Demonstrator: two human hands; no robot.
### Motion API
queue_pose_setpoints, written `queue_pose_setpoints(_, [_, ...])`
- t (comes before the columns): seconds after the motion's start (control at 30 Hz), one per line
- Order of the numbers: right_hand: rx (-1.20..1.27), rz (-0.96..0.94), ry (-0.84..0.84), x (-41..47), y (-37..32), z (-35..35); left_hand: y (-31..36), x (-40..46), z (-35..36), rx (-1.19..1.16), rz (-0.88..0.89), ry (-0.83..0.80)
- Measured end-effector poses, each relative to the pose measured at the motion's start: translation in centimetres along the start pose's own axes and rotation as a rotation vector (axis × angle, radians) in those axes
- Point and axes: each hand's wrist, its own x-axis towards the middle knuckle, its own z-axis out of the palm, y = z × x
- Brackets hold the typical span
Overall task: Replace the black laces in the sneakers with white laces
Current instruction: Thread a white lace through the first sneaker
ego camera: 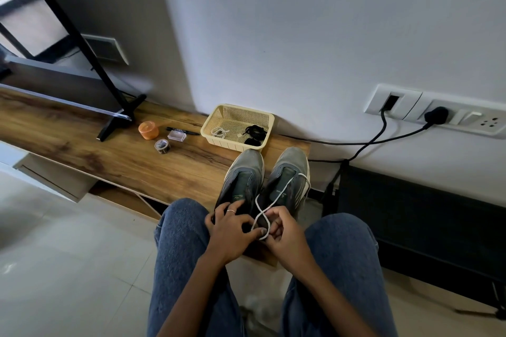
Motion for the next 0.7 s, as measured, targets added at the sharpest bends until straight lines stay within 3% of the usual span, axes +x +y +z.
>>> queue_pose_setpoints(0.3, [-0.097,0.134,0.120,1.0,-0.7,-1.1,0.5,-0.3,0.1,-0.105,-0.051,0.070])
queue_pose_setpoints(0.47, [-0.286,0.223,-0.036,1.9,-0.8,-0.9,0.9,-0.7,0.2,-0.085,-0.083,0.167])
queue_pose_setpoints(0.57, [-0.231,0.238,0.022,2.0,-1.5,-1.1,1.5,-0.6,-0.1,-0.111,-0.118,0.243])
queue_pose_setpoints(0.7, [0.129,0.373,0.135,2.0,-3.2,-3.0,2.3,-0.2,-0.4,-0.126,-0.146,0.286])
